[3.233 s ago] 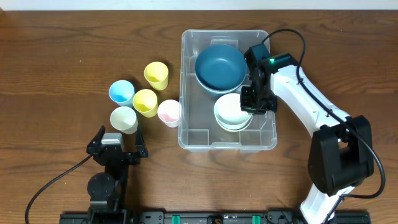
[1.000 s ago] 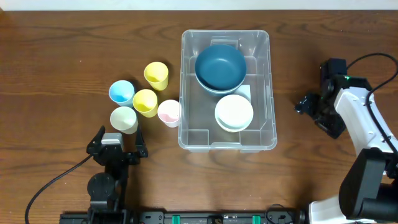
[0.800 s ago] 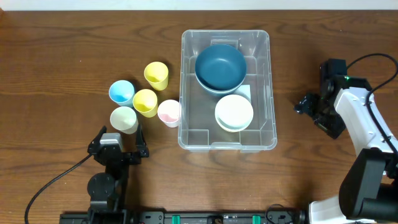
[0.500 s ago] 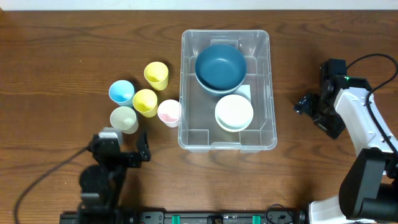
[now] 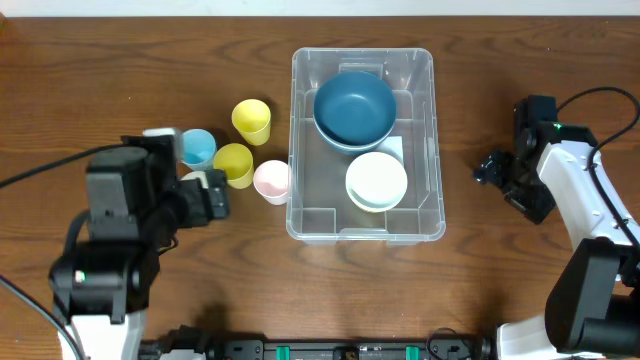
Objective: Pack container
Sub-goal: 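Raise the left gripper and move it toward the pastel cups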
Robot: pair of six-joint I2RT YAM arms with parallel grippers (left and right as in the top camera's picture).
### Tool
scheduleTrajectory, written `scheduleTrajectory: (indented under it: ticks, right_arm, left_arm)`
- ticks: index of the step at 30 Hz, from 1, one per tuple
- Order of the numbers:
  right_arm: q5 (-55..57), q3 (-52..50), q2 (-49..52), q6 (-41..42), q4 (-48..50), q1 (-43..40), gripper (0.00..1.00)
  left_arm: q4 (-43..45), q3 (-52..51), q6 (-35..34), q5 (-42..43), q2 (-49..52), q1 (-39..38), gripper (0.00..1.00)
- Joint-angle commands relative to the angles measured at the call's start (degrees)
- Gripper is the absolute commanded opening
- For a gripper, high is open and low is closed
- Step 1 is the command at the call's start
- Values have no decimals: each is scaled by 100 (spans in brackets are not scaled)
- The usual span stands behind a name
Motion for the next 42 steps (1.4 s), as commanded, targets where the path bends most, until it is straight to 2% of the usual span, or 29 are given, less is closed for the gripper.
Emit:
scheduleTrajectory:
  ticks: [1,4,13,29,42]
  right_arm:
    - [46,2,13,76,-4,-24,99]
    - [46,2,13,76,-4,-24,99]
    - [46,2,13,76,-7,-24,99]
    - [46,0,13,76,-4,-24,99]
    - [46,2,13,76,-4,-24,99]
  left_arm:
    - [-455,229,-1635,-968,116,490,98]
    - [-649,225,-2120,-977,221,931,98]
    - [-750,219,-2111,-1019,780,1064,98]
    - [-577,219,-2199,-1021,3456,1064,98]
    - [-271,109,-2199,-1016,4284,1064,98]
